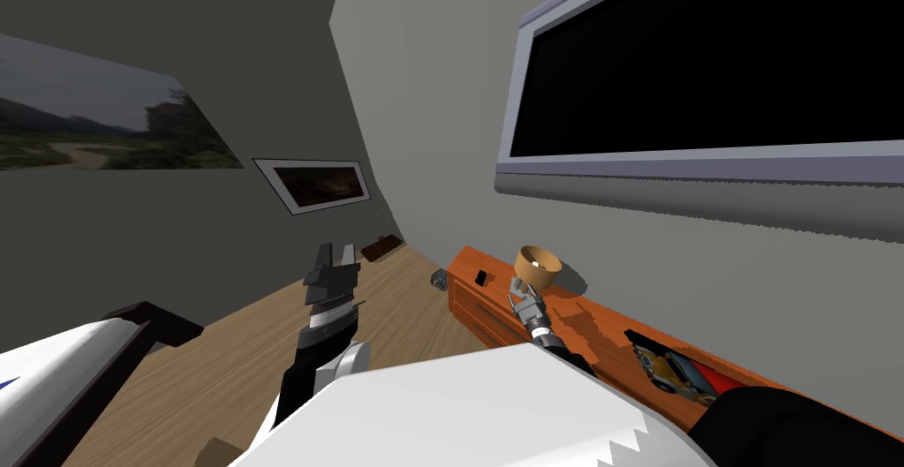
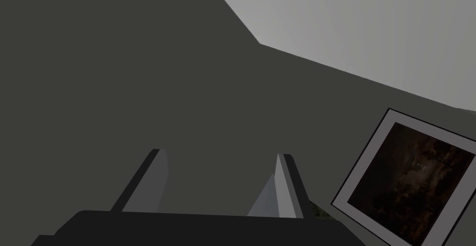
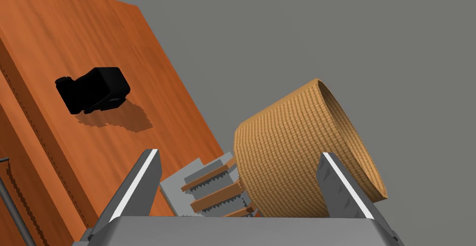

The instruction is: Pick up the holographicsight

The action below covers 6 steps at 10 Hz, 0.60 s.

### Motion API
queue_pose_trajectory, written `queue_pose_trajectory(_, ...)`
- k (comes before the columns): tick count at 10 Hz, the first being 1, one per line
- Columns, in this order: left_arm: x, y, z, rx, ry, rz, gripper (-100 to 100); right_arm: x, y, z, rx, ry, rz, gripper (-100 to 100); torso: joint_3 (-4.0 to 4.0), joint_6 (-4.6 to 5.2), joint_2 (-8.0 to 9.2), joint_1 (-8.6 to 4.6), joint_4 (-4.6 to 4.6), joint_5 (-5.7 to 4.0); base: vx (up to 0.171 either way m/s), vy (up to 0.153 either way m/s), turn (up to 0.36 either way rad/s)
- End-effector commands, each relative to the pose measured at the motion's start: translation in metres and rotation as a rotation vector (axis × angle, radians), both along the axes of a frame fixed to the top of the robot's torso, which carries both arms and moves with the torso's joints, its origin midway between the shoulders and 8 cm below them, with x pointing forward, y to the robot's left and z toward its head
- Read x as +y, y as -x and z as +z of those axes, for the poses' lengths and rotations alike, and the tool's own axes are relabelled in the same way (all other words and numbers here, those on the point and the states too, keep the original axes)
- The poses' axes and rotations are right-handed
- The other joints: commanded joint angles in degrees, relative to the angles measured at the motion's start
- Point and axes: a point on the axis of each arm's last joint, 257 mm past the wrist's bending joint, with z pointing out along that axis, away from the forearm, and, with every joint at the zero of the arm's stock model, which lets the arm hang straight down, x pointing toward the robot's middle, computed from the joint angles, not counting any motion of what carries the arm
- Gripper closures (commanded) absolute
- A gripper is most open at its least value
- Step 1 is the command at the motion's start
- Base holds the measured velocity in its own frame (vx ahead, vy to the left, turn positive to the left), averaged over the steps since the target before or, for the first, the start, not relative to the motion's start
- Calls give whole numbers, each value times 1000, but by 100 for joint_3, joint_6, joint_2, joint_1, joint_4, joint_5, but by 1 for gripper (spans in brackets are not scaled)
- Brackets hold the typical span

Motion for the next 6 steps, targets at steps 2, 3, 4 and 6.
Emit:
queue_pose_trajectory(2,0,0,0,0,0,0,0,0,0,0,0,0,0,-100,1,1,1,-2,0,0,0,0,0)
queue_pose_trajectory(3,0,0,0,0,0,0,0,0,0,0,0,0,0,-100,1,0,1,-1,0,0,0,0,0)
queue_pose_trajectory(4,0,0,0,0,0,0,0,0,0,0,0,0,0,-100,1,0,1,-2,0,0,-8,-10,-30)
queue_pose_trajectory(6,0,0,0,0,0,0,0,7,13,-33,87,-39,23,-100,0,0,0,1,0,-1,19,22,30)
